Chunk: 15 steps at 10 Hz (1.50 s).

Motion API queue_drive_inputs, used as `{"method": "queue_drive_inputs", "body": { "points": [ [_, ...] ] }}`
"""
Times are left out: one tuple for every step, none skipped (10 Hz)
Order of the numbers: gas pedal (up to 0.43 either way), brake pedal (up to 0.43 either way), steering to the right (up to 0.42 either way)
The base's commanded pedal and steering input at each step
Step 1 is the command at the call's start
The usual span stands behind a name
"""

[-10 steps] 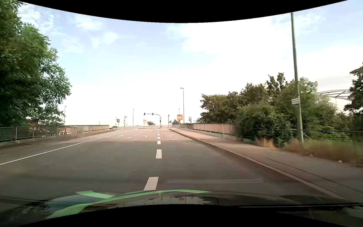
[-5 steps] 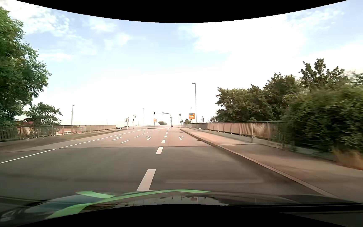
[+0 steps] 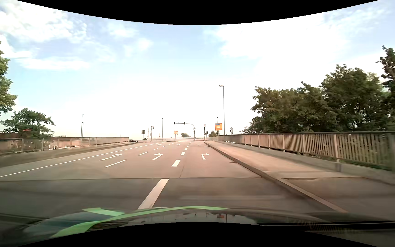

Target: Follow the waypoints while adhering to traffic rules and regulations

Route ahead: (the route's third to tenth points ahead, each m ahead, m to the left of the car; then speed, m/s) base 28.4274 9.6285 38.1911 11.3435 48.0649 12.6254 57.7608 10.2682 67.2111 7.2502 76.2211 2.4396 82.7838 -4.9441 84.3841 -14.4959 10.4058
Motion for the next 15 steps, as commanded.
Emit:
{"method": "queue_drive_inputs", "body": {
  "points": [
    [0.169, 0.000, -0.036],
    [0.157, 0.000, -0.033],
    [0.157, 0.000, -0.029],
    [0.157, 0.000, -0.028],
    [0.157, 0.000, -0.028],
    [0.157, 0.000, -0.028],
    [0.157, 0.000, -0.027],
    [0.150, 0.000, -0.025],
    [0.150, 0.000, -0.023],
    [0.150, 0.000, -0.023],
    [0.150, 0.000, -0.023],
    [0.150, 0.000, -0.023],
    [0.138, 0.000, -0.020],
    [0.118, 0.000, -0.011],
    [0.118, 0.000, -0.006]
  ]
}}
